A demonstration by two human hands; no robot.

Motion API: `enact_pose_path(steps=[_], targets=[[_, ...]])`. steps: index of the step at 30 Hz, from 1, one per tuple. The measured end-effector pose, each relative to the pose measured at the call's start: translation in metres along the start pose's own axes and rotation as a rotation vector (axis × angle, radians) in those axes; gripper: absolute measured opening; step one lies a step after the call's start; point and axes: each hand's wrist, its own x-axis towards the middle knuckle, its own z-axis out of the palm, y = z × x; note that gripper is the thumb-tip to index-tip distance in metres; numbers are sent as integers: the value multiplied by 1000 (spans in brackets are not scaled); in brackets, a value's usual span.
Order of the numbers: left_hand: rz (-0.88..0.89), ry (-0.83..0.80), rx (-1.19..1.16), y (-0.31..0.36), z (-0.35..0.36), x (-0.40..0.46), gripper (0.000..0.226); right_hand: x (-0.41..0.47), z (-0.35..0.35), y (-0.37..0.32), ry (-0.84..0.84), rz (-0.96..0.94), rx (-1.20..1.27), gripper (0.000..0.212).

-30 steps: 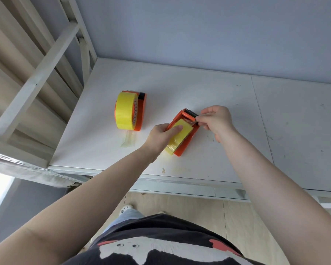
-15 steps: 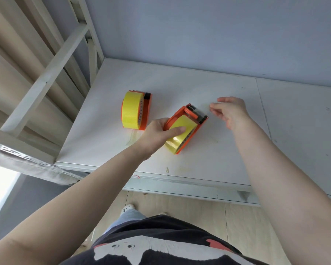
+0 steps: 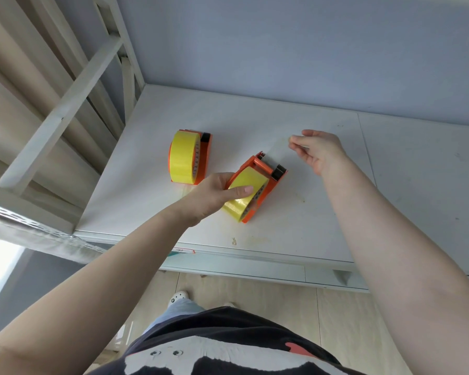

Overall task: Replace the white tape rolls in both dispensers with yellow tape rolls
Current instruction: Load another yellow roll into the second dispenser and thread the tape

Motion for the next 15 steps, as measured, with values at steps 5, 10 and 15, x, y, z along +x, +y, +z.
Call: enact_pose_path(steps=[5, 10, 15], targets=[[35, -51, -51, 5, 5, -7, 32, 3, -1, -1, 1, -3, 0, 27], [59, -64, 21, 10, 5, -7, 16, 8, 0, -3, 18, 2, 44, 28], [48, -126, 9, 7, 2, -13, 14, 16, -11, -7, 70, 7, 83, 27]])
